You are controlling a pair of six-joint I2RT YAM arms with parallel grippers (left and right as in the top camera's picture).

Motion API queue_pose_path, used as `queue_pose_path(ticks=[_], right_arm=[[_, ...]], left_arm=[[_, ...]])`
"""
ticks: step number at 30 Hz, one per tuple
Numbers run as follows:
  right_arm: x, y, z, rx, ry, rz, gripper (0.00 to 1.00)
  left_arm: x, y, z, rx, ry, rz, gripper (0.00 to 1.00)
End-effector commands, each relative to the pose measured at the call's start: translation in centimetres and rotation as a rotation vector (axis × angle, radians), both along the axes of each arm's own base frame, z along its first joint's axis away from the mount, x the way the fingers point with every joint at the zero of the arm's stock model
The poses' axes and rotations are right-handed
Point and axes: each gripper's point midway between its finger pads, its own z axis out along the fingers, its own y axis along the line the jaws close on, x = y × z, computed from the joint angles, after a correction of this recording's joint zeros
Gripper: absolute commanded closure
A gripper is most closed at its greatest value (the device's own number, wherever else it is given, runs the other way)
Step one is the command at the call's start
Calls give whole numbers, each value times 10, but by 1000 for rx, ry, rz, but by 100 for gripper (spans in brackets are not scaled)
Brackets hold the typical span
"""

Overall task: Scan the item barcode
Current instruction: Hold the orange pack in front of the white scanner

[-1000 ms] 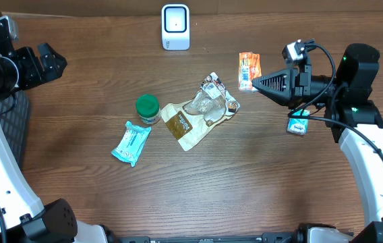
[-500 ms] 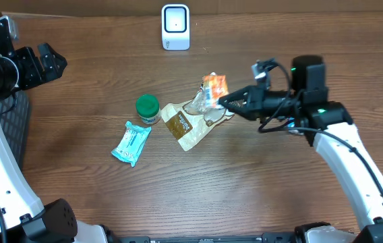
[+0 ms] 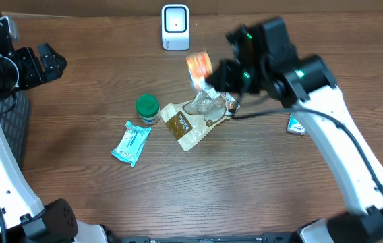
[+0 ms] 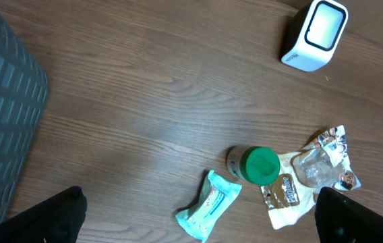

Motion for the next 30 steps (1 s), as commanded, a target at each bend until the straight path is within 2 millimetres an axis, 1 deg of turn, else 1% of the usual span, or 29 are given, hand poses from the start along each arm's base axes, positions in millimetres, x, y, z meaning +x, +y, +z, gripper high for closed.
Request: queue_pose_path(ticks=[1, 5, 7, 9, 11, 14, 17, 19, 22, 25, 28, 30], right_arm=[[66, -15, 1, -297, -236, -117, 96], [128, -11, 3, -524, -503, -173, 96], [159, -3, -2, -635, -635, -172, 96], [182, 8, -9, -730, -739, -145, 96], [200, 16, -17, -809, -822, -118, 96], [223, 28, -31, -886, -927, -81, 96], [240, 38, -48, -952, -1007, -43, 96], [248, 43, -65, -987, -1031, -18, 96], [257, 46, -95, -1051, -1046, 35, 96], [262, 49, -125, -1122, -1051, 110, 96], [264, 51, -139, -1133, -1049, 128, 96], [264, 52, -142, -1127, -1052, 135, 96]], left_arm=[[0, -3, 7, 13, -24, -23, 0], [0, -3, 7, 13, -24, -23, 0], [0, -3, 7, 13, -24, -23, 0], [0, -3, 7, 13, -24, -23, 0], [0, -3, 7, 13, -24, -23, 0], [0, -3, 7, 13, -24, -23, 0], [0, -3, 7, 13, -24, -23, 0], [0, -3, 7, 13, -24, -23, 0], [0, -3, 7, 12, -24, -22, 1], [0, -3, 7, 13, -24, -23, 0], [0, -3, 7, 12, -24, -22, 0], [0, -3, 7, 13, -24, -23, 0]])
